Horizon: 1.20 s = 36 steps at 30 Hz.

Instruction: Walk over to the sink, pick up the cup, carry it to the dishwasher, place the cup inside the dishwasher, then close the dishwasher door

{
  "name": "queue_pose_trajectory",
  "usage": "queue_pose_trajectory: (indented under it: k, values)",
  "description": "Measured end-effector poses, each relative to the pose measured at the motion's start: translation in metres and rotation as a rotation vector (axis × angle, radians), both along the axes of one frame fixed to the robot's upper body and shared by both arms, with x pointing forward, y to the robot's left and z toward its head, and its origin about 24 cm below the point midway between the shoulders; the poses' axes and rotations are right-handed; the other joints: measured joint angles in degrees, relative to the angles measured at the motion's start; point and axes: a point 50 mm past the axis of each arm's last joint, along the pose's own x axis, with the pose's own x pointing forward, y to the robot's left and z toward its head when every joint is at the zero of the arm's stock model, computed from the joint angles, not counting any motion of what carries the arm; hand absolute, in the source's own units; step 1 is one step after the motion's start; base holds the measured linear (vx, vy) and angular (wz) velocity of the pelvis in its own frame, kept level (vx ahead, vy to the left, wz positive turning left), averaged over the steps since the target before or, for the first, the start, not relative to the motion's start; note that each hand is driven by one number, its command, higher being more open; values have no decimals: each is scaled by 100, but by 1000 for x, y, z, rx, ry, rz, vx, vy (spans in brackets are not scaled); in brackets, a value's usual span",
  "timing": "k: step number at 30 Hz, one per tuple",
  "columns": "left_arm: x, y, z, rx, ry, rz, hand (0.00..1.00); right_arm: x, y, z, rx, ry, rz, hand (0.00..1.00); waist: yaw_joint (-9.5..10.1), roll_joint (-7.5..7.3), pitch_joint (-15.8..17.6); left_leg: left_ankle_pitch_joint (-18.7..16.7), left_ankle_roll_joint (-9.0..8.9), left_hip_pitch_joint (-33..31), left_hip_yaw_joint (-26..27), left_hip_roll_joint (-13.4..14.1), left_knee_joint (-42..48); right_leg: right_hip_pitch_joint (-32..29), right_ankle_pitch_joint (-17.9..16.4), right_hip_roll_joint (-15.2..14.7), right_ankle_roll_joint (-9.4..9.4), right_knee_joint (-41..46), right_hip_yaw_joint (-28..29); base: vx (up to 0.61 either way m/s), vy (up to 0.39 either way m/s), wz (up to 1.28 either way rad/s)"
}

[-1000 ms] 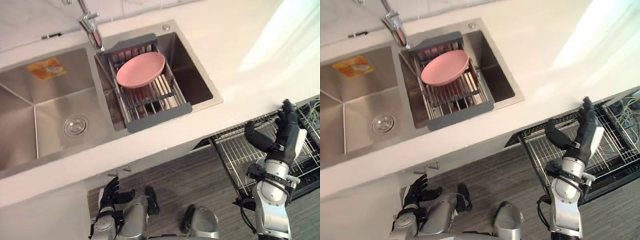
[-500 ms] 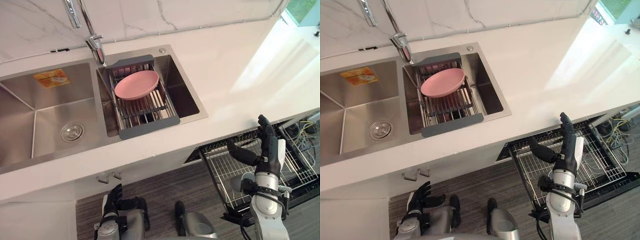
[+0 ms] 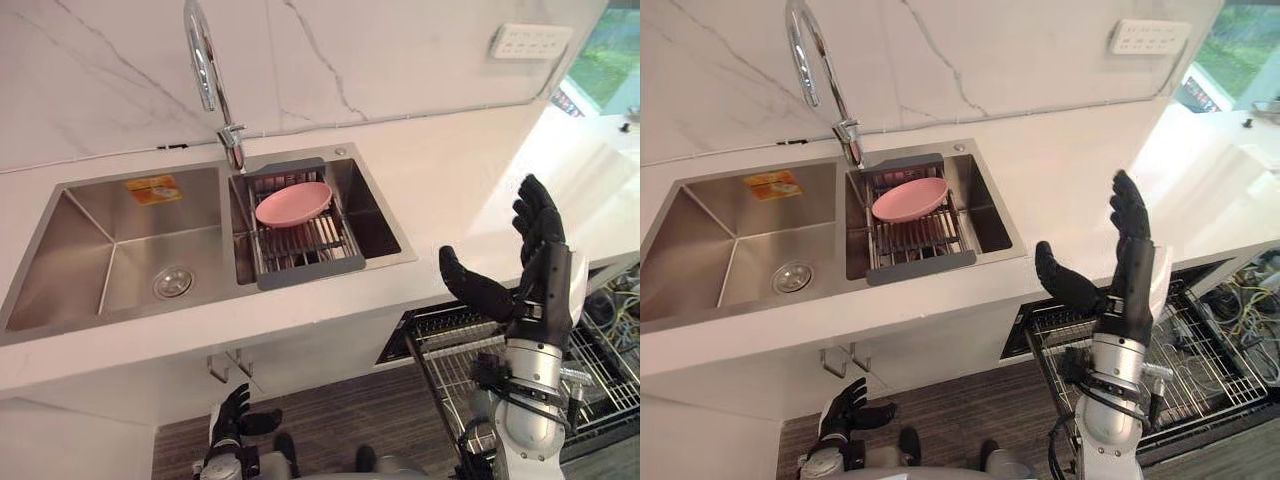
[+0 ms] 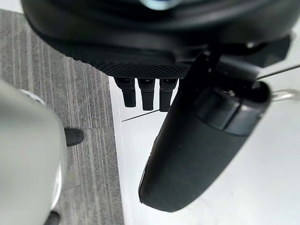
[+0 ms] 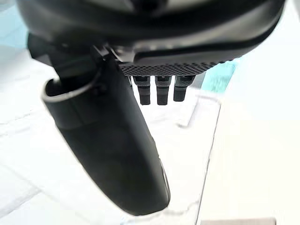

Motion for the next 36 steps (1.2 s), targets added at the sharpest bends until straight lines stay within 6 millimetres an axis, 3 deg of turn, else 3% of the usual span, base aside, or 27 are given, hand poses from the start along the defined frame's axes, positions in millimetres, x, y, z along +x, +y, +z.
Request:
queue_pose_trajectory:
  k: [5,7,14,20,21,31,36]
  values:
    - [0,4,1,11,5,-48,90,32,5,-1,-35,6,160,90,63,-123,-1,65,67,84,26,-86,-129,2,16,-75,33,21,45,-12,50,-2]
    - [0,8,2,18,-5,-48,90,45,9,-2,-85,31,239,90,212,-197,26,109,88,111,-9,-126,-243,1,13,-98,38,18,3,-2,14,10]
    - [1,10,5,5,-30,-30,90,81,9,-2,-142,65,309,90,407,-256,63,477,177,224,-357,-360,-810,23,0,-261,61,17,-384,37,27,30]
    - [2,10,6,3,-39,-23,90,103,6,-7,-181,131,307,90,489,-259,88,577,250,295,-603,-483,-1110,107,-62,-348,125,-5,-542,27,34,22]
    - [10,8,10,-8,-74,-17,90,130,10,-28,-256,275,281,90,481,-110,438,616,212,138,-858,-646,-956,121,-283,-494,264,91,-425,11,14,10]
    - [10,8,9,-10,-72,-16,90,129,14,-24,-247,239,248,90,489,-111,437,619,212,226,-904,-654,-991,232,-284,-496,266,43,-476,0,0,2]
    - [10,5,9,-35,-72,8,90,123,10,-7,-229,138,152,90,553,-115,434,658,207,286,-991,-665,-1086,334,-284,-492,266,-60,-579,18,-8,8]
